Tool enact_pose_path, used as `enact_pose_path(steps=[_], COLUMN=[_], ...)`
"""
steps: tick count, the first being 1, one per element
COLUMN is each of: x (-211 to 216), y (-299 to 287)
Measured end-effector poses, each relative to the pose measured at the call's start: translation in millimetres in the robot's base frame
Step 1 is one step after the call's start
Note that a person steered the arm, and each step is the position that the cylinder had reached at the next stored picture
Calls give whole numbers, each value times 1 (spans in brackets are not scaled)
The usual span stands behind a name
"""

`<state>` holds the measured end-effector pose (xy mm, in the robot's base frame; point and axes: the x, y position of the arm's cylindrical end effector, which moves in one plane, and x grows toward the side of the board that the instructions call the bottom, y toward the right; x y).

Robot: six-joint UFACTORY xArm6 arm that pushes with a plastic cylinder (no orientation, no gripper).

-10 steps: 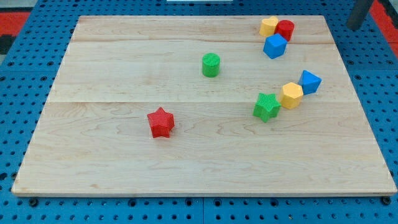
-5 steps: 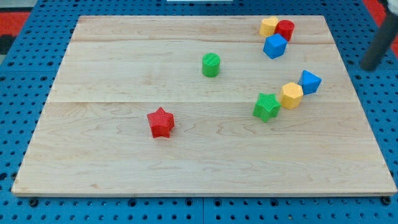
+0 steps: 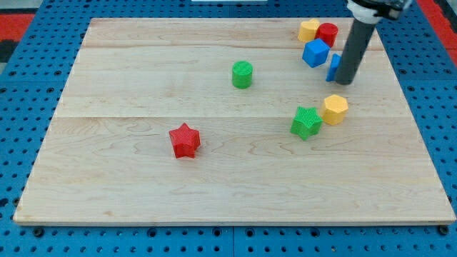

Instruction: Push the blue cube to the bottom of red circle

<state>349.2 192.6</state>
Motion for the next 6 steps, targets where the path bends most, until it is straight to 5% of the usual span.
enact_pose_path(steps=[1, 2, 4, 6], x=[-31, -18, 164, 46], y=[0, 1, 16, -7])
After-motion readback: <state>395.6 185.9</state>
